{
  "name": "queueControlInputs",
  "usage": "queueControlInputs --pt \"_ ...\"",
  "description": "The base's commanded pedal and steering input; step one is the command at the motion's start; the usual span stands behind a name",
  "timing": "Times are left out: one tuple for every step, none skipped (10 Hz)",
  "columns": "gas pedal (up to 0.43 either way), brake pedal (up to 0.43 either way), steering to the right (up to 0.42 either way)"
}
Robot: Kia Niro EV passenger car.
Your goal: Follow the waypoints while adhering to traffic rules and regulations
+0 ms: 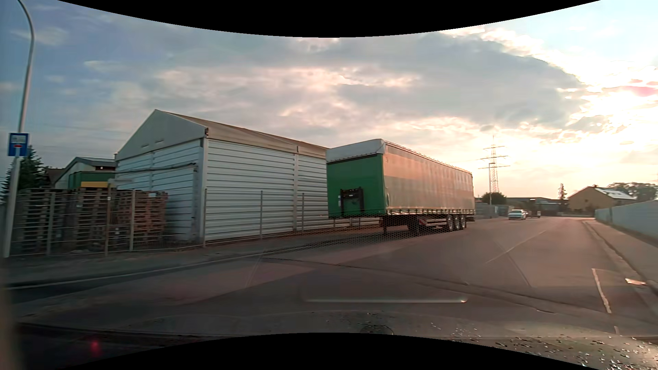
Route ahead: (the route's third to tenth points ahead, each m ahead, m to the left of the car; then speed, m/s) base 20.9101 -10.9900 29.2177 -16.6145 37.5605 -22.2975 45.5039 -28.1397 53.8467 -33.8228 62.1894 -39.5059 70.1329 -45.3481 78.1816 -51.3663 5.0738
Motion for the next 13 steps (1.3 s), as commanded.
queueControlInputs --pt "0.118 0.000 0.417" --pt "0.118 0.000 0.416" --pt "0.130 0.000 0.413" --pt "0.138 0.000 0.398" --pt "0.138 0.000 0.378" --pt "0.138 0.000 0.363" --pt "0.138 0.000 0.342" --pt "0.138 0.000 0.323" --pt "0.138 0.000 0.303" --pt "0.150 0.000 0.274" --pt "0.177 0.000 0.237" --pt "0.177 0.000 0.188" --pt "0.177 0.000 0.153"
